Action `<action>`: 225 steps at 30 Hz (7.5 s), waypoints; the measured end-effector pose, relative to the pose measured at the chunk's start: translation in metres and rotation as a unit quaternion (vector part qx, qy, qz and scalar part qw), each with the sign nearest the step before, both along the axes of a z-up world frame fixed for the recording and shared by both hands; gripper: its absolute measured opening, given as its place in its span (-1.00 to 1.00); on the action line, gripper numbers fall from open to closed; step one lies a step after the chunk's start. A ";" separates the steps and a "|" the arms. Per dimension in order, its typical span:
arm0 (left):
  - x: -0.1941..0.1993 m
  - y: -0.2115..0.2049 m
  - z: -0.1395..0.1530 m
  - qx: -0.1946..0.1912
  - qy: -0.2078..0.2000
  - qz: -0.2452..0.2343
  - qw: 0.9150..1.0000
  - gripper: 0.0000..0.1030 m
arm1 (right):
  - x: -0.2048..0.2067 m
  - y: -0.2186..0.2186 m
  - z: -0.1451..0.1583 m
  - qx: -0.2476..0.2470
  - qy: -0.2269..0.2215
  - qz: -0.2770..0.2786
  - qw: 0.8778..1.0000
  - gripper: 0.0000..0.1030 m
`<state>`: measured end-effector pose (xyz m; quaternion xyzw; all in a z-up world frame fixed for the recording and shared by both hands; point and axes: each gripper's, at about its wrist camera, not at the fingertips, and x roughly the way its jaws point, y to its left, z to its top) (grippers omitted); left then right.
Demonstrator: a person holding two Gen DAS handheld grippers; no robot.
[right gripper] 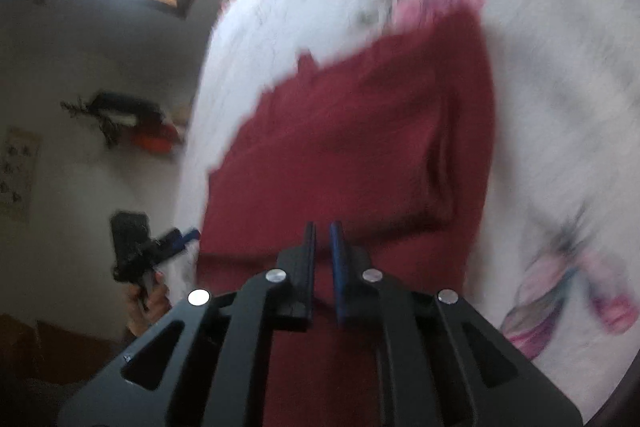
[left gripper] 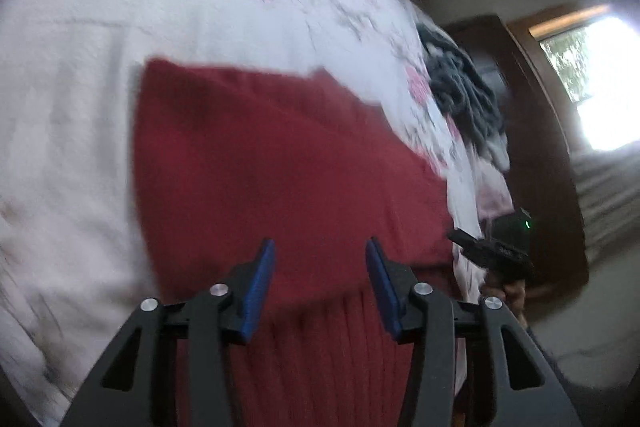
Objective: Fold small clothes
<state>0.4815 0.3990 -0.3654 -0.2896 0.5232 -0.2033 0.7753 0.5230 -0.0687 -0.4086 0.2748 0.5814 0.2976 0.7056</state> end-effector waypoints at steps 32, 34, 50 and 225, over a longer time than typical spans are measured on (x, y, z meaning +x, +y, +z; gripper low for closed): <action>-0.311 0.017 -0.026 0.019 0.171 0.040 0.984 0.40 | -0.309 -0.128 -0.007 -0.010 0.148 -0.063 0.987 -0.29; -0.311 0.016 -0.029 0.024 0.177 0.036 0.983 0.42 | -0.307 -0.128 -0.010 -0.010 0.149 -0.063 0.987 -0.28; -0.325 -0.003 -0.038 -0.053 0.183 -0.025 0.981 0.44 | -0.308 -0.099 -0.005 0.004 0.156 0.016 0.988 -0.10; 0.123 0.056 0.078 0.119 -0.039 0.080 0.989 -0.82 | 0.127 -0.011 0.085 -0.155 -0.110 -0.051 0.981 -0.91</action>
